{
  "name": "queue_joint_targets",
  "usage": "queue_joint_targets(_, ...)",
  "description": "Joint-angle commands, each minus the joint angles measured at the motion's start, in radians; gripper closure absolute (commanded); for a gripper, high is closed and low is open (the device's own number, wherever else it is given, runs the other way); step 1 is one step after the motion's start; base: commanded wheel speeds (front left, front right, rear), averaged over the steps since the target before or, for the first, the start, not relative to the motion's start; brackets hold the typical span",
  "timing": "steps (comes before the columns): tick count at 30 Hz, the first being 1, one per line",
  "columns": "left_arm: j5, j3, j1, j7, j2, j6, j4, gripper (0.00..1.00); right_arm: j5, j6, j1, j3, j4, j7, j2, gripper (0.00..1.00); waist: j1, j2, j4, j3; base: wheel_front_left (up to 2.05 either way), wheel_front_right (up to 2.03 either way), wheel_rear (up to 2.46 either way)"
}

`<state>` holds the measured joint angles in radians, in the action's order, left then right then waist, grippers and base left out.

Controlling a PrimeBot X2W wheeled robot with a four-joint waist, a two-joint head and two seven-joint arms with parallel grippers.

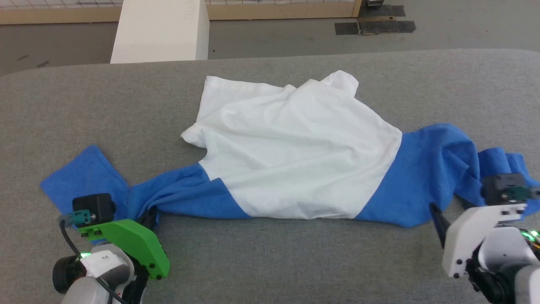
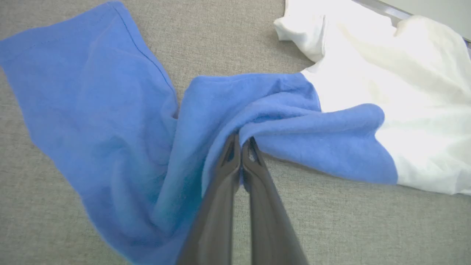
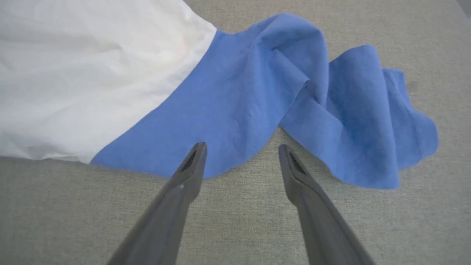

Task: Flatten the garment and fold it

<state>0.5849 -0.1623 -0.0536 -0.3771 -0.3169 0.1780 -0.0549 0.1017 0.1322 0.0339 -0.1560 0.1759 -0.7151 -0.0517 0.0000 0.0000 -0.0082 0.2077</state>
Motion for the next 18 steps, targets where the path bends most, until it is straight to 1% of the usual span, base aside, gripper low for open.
queue_joint_targets(1,0.008,-0.004,0.012,0.000,0.001,-0.002,-0.010,1.00,-0.020,-0.002,0.025,0.025,-0.007,-0.026,-0.014,0.00,0.0000,0.0000,0.004,0.006,0.00,0.00,0.00)
queue_joint_targets(5,0.014,-0.021,0.011,-0.005,0.012,-0.006,-0.021,1.00,-0.044,-0.002,0.064,0.077,-0.063,-0.074,-0.027,0.00,0.0000,0.0000,0.006,0.021,0.00,0.00,0.00)
queue_joint_targets(10,0.011,-0.034,0.001,-0.008,0.016,-0.007,-0.025,1.00,-0.101,-0.002,0.100,0.115,-0.194,-0.119,-0.041,0.00,0.0000,0.0000,0.013,0.038,0.00,0.00,0.00)
queue_joint_targets(12,0.009,-0.038,-0.004,-0.009,0.014,-0.009,-0.024,1.00,-0.125,-0.002,0.110,0.126,-0.237,-0.122,-0.048,0.00,0.0000,0.0000,0.018,0.045,0.00,0.00,0.00)
queue_joint_targets(14,0.007,-0.042,-0.008,-0.008,0.014,-0.011,-0.023,1.00,-0.126,-0.002,0.118,0.133,-0.272,-0.118,-0.044,0.00,0.0000,0.0000,0.022,0.049,0.00,0.00,0.00)
queue_joint_targets(17,0.010,-0.043,-0.009,-0.001,0.015,-0.015,-0.019,1.00,-0.124,-0.002,0.133,0.140,-0.303,-0.087,-0.042,0.00,0.0000,0.0000,0.022,0.054,0.00,0.00,0.00)
queue_joint_targets(18,0.010,-0.043,-0.010,0.001,0.014,-0.016,-0.017,1.00,-0.125,-0.002,0.139,0.146,-0.309,-0.067,-0.043,0.44,0.0000,0.0000,0.022,0.056,0.00,0.00,0.00)
